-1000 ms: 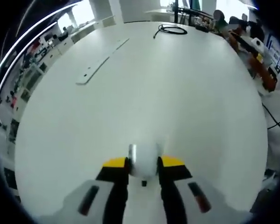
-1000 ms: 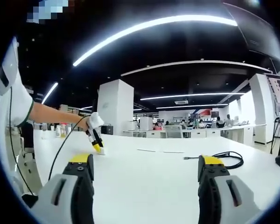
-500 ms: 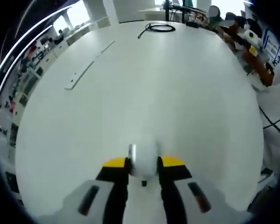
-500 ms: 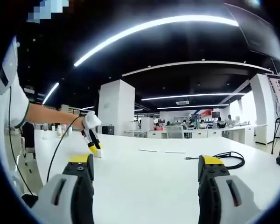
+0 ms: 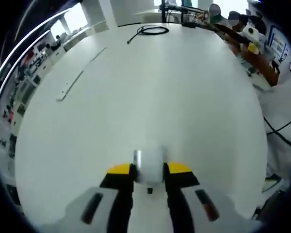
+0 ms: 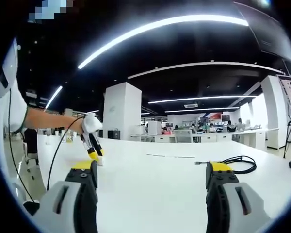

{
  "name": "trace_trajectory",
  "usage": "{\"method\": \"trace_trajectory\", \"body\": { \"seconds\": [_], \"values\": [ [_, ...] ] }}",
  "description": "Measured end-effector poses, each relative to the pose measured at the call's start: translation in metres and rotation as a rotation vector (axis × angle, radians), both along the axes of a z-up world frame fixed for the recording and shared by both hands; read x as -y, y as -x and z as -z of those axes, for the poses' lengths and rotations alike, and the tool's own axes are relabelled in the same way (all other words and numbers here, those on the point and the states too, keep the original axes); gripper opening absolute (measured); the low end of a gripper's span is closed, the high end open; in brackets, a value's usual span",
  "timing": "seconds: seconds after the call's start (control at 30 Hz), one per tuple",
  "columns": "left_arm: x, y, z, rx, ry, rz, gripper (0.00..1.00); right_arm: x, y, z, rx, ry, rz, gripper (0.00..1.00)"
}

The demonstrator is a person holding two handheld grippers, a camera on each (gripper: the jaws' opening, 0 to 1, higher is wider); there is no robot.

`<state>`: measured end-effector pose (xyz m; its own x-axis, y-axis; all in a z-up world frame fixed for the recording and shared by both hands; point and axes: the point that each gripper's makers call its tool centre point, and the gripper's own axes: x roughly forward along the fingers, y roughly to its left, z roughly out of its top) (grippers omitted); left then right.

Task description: Plug the desk Type‑C cable into the charger adapter.

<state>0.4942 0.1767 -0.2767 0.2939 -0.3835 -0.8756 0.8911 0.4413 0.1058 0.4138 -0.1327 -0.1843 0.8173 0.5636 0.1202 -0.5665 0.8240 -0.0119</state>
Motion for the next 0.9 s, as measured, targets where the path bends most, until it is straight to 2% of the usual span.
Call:
{"method": "trace_trajectory", "body": {
  "seconds": [0.27,0.53,0.63,0.9],
  "values": [
    [-0.004,0.002,0.001,-0.008,0.009,0.029,0.24,-0.004,0.003,0.000,0.001,0.001,-0.007,0.94],
    [0.005,0.022,0.001,-0.009,0.012,0.055,0.24,-0.007,0.006,0.002,-0.005,0.003,-0.009,0.94],
    [0.006,0.021,0.002,0.000,0.007,0.067,0.24,-0.010,0.007,0.003,-0.008,0.007,-0.012,0.94],
    [0.010,0.031,0.002,-0.001,0.005,0.092,0.24,-0.016,0.010,0.005,-0.012,0.018,-0.025,0.94]
  ]
}}
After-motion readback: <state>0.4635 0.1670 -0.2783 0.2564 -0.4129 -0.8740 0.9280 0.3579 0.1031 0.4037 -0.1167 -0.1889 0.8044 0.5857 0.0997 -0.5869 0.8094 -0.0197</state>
